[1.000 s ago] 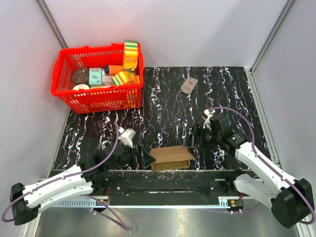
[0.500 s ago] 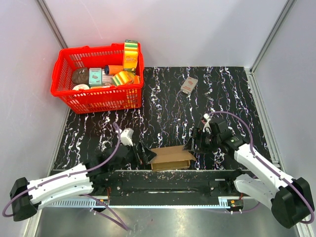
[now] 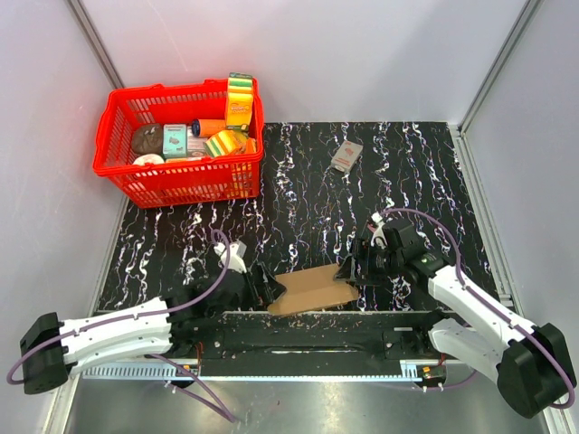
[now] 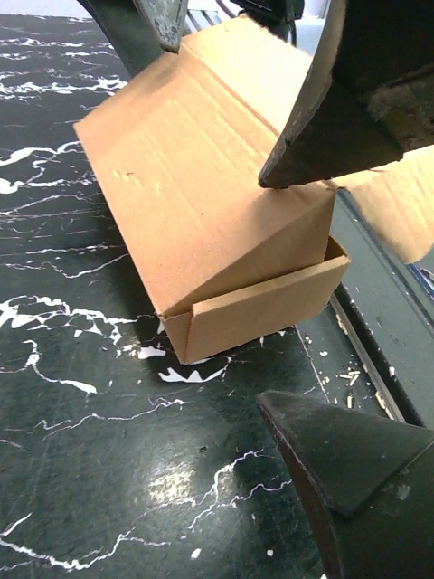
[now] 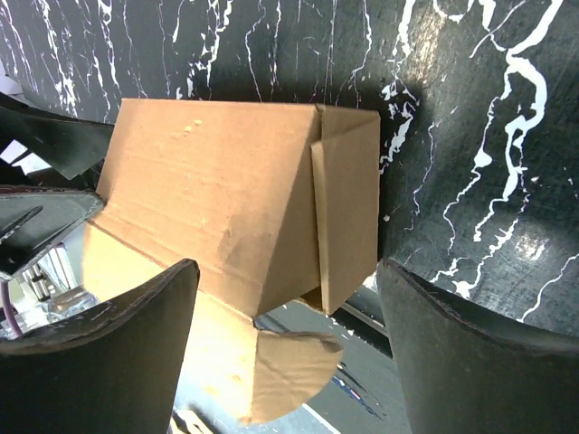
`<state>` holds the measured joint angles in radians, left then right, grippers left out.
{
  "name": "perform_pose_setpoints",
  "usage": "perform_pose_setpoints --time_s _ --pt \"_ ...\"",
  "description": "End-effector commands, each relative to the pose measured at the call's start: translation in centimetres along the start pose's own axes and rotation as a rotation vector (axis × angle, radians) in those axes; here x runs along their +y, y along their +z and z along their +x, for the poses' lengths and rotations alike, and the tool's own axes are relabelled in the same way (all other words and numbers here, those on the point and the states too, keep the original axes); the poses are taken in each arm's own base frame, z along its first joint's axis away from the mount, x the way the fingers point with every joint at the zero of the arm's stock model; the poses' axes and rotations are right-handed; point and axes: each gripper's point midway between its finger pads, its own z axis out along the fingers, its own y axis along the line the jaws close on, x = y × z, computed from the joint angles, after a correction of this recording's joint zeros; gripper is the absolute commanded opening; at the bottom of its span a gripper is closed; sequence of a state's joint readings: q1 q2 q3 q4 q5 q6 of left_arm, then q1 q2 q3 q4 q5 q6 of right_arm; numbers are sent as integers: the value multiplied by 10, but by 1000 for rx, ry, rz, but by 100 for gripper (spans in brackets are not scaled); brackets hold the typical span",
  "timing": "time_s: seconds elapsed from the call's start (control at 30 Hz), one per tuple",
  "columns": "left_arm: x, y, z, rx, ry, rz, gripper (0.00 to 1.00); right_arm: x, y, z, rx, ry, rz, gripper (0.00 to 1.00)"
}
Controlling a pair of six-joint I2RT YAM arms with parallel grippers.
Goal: Fold the paper box
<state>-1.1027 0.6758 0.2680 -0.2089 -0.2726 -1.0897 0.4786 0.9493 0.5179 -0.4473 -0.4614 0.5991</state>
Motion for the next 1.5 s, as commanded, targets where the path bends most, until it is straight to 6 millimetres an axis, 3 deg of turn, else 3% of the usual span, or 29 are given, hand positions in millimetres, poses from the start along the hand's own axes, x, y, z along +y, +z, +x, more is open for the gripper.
perform_pose_setpoints --time_s 0.0,0.47,0.7,0.97,1.47 --pt "-6 6 3 -16 -28 28 99 6 0 5 13 -3 -44 86" --pt "-4 12 10 -21 -38 29 98 -2 7 16 34 26 -55 81" --pt "-3 16 9 -36 -36 23 87 -3 12 4 -22 11 -51 72" --pt "-4 20 13 -29 -36 22 73 -8 21 5 -10 12 -57 59" --pt "-3 24 8 -55 0 5 58 -1 17 7 -52 35 -115 52"
